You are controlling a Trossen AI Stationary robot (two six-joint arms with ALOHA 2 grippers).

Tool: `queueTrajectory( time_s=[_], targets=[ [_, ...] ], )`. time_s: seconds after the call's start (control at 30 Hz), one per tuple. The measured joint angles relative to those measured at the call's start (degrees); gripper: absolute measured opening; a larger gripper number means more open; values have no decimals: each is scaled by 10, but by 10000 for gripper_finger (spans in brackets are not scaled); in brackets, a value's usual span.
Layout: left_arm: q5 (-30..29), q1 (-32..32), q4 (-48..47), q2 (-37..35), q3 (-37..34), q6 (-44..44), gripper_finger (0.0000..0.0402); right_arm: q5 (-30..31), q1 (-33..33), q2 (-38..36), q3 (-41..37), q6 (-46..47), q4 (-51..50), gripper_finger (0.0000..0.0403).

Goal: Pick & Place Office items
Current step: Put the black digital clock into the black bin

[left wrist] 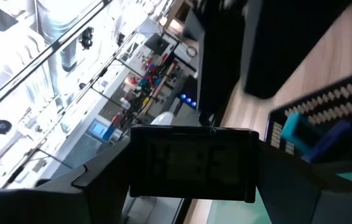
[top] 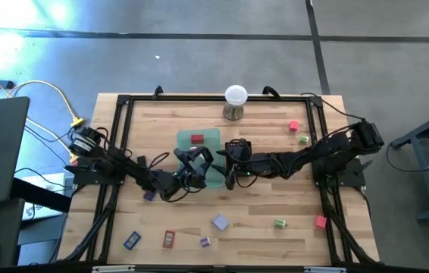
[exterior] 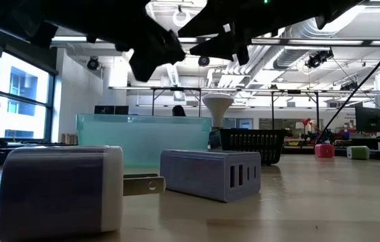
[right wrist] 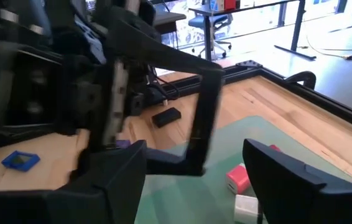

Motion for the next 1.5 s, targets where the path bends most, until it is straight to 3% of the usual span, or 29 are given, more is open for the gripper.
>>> queueTrajectory(
  time_s=[0.27, 0.57, 0.93, 1.5],
  targets=[
    [46, 10, -1, 0, 5, -32, 284, -6, -1, 0, 0, -13, 2, 252],
    [55, 20, -17, 0, 5, -92, 285, -7, -13, 0, 0, 6, -13, 251],
    [56, 22, -18, 0, 5, -96, 285, -9, -34, 0, 0, 45, -19, 246],
    [75, 47, -35, 0, 6, -154, 285, -13, -44, 0, 0, 47, -19, 113]
  ],
)
